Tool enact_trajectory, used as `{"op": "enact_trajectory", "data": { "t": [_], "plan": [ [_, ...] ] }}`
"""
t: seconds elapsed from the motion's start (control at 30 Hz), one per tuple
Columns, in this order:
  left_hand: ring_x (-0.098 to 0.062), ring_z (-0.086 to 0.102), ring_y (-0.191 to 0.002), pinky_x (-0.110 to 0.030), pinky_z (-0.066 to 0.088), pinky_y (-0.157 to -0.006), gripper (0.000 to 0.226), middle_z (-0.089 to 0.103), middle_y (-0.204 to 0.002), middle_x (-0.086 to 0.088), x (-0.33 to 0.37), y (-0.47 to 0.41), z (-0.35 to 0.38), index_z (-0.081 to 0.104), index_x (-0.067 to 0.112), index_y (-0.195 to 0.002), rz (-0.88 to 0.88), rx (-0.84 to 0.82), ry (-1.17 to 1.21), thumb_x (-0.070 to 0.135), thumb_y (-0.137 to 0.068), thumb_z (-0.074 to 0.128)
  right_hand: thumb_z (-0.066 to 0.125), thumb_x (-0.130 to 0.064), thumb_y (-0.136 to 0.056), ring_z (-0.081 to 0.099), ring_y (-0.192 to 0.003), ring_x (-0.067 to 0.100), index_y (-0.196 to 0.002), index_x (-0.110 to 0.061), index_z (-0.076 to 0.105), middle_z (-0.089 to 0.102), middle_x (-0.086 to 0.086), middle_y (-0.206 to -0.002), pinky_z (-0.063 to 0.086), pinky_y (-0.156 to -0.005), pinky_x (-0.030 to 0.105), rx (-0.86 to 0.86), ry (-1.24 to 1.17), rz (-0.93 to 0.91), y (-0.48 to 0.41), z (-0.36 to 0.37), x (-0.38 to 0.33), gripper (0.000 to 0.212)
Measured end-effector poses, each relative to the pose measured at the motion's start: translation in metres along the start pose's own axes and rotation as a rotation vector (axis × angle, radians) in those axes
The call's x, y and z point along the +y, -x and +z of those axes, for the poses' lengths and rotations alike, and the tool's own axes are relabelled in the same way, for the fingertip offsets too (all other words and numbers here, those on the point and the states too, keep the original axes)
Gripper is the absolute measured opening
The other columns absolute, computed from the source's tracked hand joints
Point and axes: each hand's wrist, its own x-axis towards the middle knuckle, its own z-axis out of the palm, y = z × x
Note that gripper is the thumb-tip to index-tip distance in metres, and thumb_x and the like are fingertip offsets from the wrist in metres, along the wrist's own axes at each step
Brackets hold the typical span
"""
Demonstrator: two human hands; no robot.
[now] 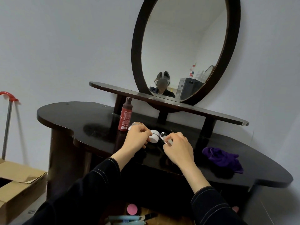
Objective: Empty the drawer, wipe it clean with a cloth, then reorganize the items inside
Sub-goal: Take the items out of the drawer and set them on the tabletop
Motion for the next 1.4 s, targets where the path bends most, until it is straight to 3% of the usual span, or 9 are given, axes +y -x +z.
{"op": "enact_trajectory", "data": {
  "t": [0.13,0.23,0.37,0.5,0.63,0.83,0.97,1.2,1.4],
  "plan": [
    [-0.015,0.059,-0.059,-0.023,0.050,-0.051,0.018,0.066,-0.070,-0.007,0.000,0.000,0.001,0.071,0.004,-0.089,-0.004,0.001,-0.011,0.005,-0.090,0.053,0.061,-0.025,-0.095,0.051,-0.114,0.015,-0.129,-0.025,0.060,0.052,-0.006,-0.126,0.041,-0.080,0.024,-0.061,-0.029,-0.088,-0.003,0.006,0.004,0.034],
    [-0.015,0.058,-0.060,-0.024,0.050,-0.051,0.018,0.065,-0.070,-0.007,-0.002,0.001,0.002,0.070,0.005,-0.088,0.020,0.006,-0.042,0.003,-0.088,0.053,0.059,-0.030,-0.098,0.051,-0.116,0.016,-0.129,-0.025,0.061,0.055,-0.006,-0.126,0.043,-0.083,0.027,0.013,-0.065,-0.102,-0.005,0.006,0.005,0.031],
    [-0.016,0.059,-0.061,-0.023,0.052,-0.050,0.017,0.064,-0.072,-0.008,-0.004,-0.002,-0.001,0.069,0.001,-0.088,0.033,-0.027,-0.076,-0.003,-0.087,0.053,0.058,-0.021,-0.092,0.054,-0.115,0.019,-0.118,-0.027,0.066,0.062,-0.005,-0.123,0.049,-0.088,0.035,0.225,-0.179,0.096,-0.008,-0.004,0.021,0.028],
    [-0.014,0.058,-0.057,-0.023,0.052,-0.051,0.015,0.063,-0.070,-0.010,-0.005,-0.005,-0.005,0.068,-0.003,-0.087,-0.017,-0.041,0.036,-0.004,-0.088,0.053,0.060,-0.024,-0.089,0.060,-0.101,0.021,-0.112,-0.028,0.065,0.066,-0.002,-0.117,0.046,-0.076,0.033,0.026,-0.135,0.370,-0.009,-0.008,0.039,0.024],
    [-0.012,0.058,-0.055,-0.022,0.050,-0.050,0.015,0.064,-0.068,-0.008,-0.005,-0.004,-0.004,0.068,0.000,-0.085,-0.023,-0.043,0.048,-0.002,-0.088,0.054,0.059,-0.028,-0.092,0.062,-0.097,0.021,-0.092,-0.032,0.066,0.068,-0.005,-0.105,0.046,-0.068,0.031,0.052,-0.088,0.362,-0.011,-0.005,0.038,0.008],
    [-0.013,0.058,-0.058,-0.022,0.050,-0.050,0.016,0.065,-0.070,-0.008,-0.003,-0.003,-0.005,0.069,0.000,-0.087,-0.027,-0.037,0.061,-0.001,-0.089,0.053,0.058,-0.043,-0.094,0.057,-0.114,0.020,-0.123,-0.035,0.063,0.059,-0.005,-0.125,0.046,-0.089,0.034,-0.005,-0.225,0.119,-0.004,-0.003,0.029,0.030],
    [-0.015,0.059,-0.061,-0.021,0.050,-0.051,0.017,0.065,-0.072,-0.009,-0.002,-0.002,-0.005,0.069,0.000,-0.089,-0.032,-0.033,0.050,0.000,-0.090,0.052,0.052,-0.045,-0.099,0.050,-0.120,0.020,-0.134,-0.042,0.057,0.049,-0.010,-0.137,0.046,-0.091,0.034,-0.096,-0.013,-0.062,-0.001,0.002,0.025,0.035],
    [-0.015,0.058,-0.062,-0.021,0.050,-0.051,0.015,0.064,-0.071,-0.008,0.000,0.000,-0.005,0.068,-0.002,-0.092,-0.031,-0.037,0.046,0.001,-0.091,0.053,0.047,-0.040,-0.103,0.045,-0.123,0.024,-0.144,-0.039,0.049,0.050,-0.003,-0.138,0.041,-0.081,0.034,-0.116,0.084,-0.030,-0.010,0.006,0.022,0.041],
    [-0.015,0.058,-0.061,-0.021,0.050,-0.051,0.016,0.064,-0.071,-0.009,0.002,0.002,-0.006,0.068,-0.002,-0.093,-0.042,-0.031,0.044,0.000,-0.090,0.053,0.050,-0.061,-0.094,0.053,-0.121,0.025,-0.142,-0.022,0.046,0.048,0.002,-0.139,0.045,-0.085,0.036,-0.053,-0.027,0.161,-0.008,0.003,0.023,0.062]
  ]
}}
